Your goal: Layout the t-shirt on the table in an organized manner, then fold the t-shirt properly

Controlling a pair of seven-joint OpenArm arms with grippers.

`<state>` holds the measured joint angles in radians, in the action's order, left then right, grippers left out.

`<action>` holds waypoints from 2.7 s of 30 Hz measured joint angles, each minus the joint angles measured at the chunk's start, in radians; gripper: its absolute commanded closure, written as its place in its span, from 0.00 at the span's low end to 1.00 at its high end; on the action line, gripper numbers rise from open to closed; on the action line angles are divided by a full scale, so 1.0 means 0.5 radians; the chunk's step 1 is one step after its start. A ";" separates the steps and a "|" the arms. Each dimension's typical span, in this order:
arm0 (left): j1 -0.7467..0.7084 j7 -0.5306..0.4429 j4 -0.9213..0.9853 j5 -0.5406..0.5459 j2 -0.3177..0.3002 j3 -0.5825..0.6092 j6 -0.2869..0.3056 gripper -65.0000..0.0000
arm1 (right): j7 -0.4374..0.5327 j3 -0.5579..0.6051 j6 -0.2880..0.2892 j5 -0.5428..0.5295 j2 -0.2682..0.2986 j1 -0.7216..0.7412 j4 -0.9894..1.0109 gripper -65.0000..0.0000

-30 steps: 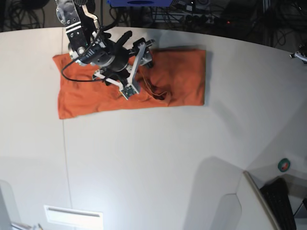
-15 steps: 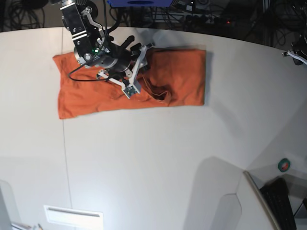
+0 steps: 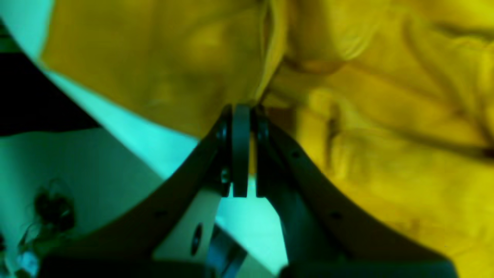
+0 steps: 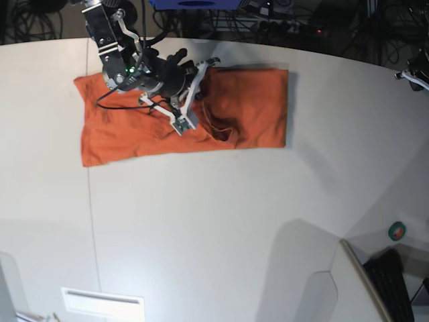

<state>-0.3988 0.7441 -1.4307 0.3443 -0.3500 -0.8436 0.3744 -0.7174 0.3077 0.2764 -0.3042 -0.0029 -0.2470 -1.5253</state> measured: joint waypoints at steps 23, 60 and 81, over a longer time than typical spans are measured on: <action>0.001 -0.001 0.000 0.000 -0.011 0.000 0.001 1.00 | -0.204 0.000 -0.235 -0.014 -0.006 -0.037 -0.178 1.00; 0.186 0.266 -0.613 0.021 0.563 1.243 0.005 1.00 | -0.198 -0.784 -0.536 -0.043 0.230 -0.142 -0.667 1.00; 0.661 0.278 0.135 -0.257 0.533 1.334 -0.008 1.00 | -0.203 -1.354 -0.167 -0.018 0.218 -0.157 -0.511 1.00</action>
<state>-0.0681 0.8833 -1.3632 0.2157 -0.0837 -0.1764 0.3706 -0.8188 -0.3695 0.1928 -0.3130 0.1062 -0.3256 -1.7809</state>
